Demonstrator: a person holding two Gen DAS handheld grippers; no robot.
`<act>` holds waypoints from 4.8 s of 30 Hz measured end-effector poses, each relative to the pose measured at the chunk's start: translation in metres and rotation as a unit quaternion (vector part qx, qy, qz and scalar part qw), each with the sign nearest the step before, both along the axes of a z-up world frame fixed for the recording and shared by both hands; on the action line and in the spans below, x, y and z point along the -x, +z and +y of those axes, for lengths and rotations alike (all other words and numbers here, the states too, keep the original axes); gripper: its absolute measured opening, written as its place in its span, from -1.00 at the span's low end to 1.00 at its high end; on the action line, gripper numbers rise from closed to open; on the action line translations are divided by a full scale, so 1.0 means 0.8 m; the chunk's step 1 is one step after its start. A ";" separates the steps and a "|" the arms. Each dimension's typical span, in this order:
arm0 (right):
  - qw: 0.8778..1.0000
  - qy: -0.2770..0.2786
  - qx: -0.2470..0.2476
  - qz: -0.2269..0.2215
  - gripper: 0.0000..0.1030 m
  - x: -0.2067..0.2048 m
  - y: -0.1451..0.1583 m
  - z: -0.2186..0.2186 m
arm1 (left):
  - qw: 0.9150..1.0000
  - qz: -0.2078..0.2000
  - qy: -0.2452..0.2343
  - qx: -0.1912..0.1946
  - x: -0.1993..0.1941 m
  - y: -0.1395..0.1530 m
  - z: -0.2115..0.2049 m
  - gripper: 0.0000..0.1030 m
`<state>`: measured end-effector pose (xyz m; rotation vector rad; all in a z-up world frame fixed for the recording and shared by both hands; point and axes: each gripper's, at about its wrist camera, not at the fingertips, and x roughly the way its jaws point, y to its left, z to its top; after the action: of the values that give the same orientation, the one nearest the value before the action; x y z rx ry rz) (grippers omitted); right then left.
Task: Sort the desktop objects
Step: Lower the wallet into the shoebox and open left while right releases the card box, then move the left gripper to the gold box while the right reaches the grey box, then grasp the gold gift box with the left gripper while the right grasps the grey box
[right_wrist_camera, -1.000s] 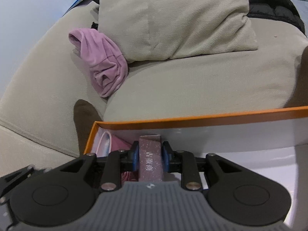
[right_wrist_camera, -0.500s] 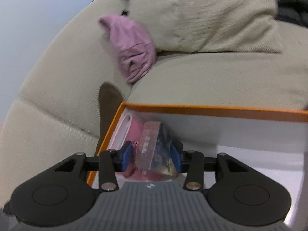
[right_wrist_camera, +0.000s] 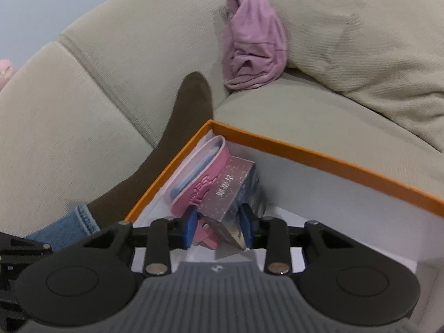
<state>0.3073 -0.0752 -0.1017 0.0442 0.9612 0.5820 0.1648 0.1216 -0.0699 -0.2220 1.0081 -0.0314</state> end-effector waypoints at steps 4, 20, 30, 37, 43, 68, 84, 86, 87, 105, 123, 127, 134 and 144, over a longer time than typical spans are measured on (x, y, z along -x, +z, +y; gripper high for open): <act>1.000 -0.001 0.000 -0.008 -0.28 0.006 0.000 0.002 | 1.000 -0.004 0.006 0.015 0.003 -0.002 0.003 -0.68; 0.999 0.002 0.035 -0.029 0.13 0.015 0.005 0.001 | 0.997 -0.052 0.037 0.040 0.014 0.023 0.014 -0.47; 0.998 -0.008 0.045 -0.035 0.45 0.031 0.019 -0.006 | 0.996 -0.057 0.054 0.040 0.035 0.031 0.014 -0.38; 0.998 -0.019 0.050 -0.035 0.48 0.039 0.028 -0.019 | 0.996 -0.059 0.057 0.039 0.051 0.041 0.004 -0.37; 0.997 -0.046 0.044 -0.052 0.47 0.080 0.055 -0.051 | 0.996 -0.072 0.030 0.037 0.077 0.057 -0.019 -0.36; 0.968 -0.243 0.060 0.009 0.40 0.373 0.000 -0.227 | 0.987 -0.024 -0.145 0.063 0.157 0.016 -0.149 -0.36; 0.962 -0.224 0.143 0.062 0.80 0.348 -0.057 -0.198 | 0.994 -0.005 -0.105 0.009 0.183 -0.004 -0.132 -0.29; 0.967 -0.196 0.158 0.045 0.80 0.348 -0.058 -0.179 | 0.995 -0.010 -0.102 0.009 0.180 -0.005 -0.132 0.20; 0.969 -0.183 0.164 0.037 0.80 0.347 -0.059 -0.169 | 0.995 -0.014 -0.098 0.010 0.179 -0.004 -0.131 0.21; 0.971 -0.109 0.206 0.046 0.66 0.351 -0.044 -0.183 | 0.952 -0.037 -0.246 -0.179 0.148 -0.015 -0.193 0.52; 0.929 0.021 0.370 -0.013 0.42 0.346 -0.085 -0.146 | 0.984 -0.037 -0.162 -0.072 0.133 -0.021 -0.144 0.46; 0.939 -0.006 0.342 -0.027 0.01 0.339 -0.057 -0.157 | 0.989 -0.038 -0.138 -0.041 0.135 -0.012 -0.130 0.45; 0.975 -0.059 0.214 0.024 -0.22 0.309 -0.013 -0.191 | 0.990 -0.060 -0.124 -0.017 0.144 0.007 -0.122 0.44; 0.974 -0.106 0.185 0.075 -0.28 0.294 -0.039 -0.212 | 0.991 -0.074 -0.113 0.001 0.146 0.018 -0.120 0.44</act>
<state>0.0721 -0.2448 -0.1330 -0.1432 1.1839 0.1987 0.0484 0.0259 -0.0559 -0.1047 0.8821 -0.2521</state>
